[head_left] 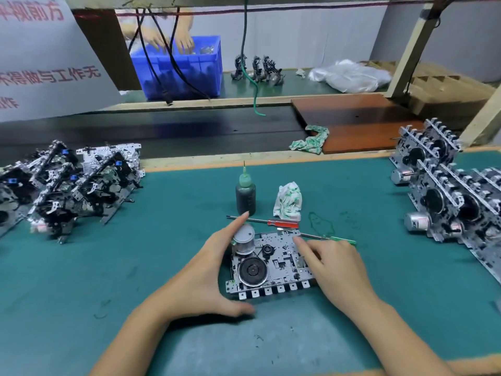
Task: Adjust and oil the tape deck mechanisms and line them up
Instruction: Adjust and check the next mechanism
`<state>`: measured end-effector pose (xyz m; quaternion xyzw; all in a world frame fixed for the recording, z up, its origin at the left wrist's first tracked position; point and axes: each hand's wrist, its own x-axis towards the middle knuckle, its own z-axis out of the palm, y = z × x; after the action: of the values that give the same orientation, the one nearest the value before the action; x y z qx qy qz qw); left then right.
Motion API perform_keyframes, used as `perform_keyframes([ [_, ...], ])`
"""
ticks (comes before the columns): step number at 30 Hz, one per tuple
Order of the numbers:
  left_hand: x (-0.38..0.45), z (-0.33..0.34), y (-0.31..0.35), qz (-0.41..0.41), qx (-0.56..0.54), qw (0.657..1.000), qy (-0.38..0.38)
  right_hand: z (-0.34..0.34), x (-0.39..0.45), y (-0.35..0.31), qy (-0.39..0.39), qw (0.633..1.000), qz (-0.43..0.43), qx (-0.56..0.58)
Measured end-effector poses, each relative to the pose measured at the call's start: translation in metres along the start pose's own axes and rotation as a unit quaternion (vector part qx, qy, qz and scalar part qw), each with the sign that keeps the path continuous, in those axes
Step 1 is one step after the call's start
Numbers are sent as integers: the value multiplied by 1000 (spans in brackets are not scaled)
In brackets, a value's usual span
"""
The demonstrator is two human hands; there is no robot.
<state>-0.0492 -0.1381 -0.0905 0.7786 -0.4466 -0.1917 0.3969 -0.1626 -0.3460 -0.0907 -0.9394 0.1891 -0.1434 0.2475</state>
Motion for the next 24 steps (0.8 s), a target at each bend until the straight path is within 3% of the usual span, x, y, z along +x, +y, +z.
perform_keyframes([
  [5, 3, 6, 4, 5, 42, 998, 52, 1, -2, 1, -7, 1000, -24, 0],
  [8, 3, 2, -3, 5, 39, 999, 38, 3, -2, 2, -4, 1000, -23, -3],
  [11, 3, -2, -6, -5, 14, 999, 29, 1, -1, 3, 68, 997, -12, 31],
  [14, 4, -3, -5, -3, 11, 999, 35, -14, 2, 1, 118, 981, -39, 148],
  [16, 4, -2, -6, 1, 9, 999, 40, -28, 7, 1, 20, 984, -85, 157],
  [19, 4, -1, -8, 9, 0, 999, 31, -38, 15, -6, -189, 968, -163, 29],
  [22, 4, 0, -9, 30, 9, 999, 15, -31, 23, -21, -232, 937, -236, -114],
  [24, 4, 1, -9, 31, 11, 999, 23, -26, 28, -31, -238, 924, -238, -183],
])
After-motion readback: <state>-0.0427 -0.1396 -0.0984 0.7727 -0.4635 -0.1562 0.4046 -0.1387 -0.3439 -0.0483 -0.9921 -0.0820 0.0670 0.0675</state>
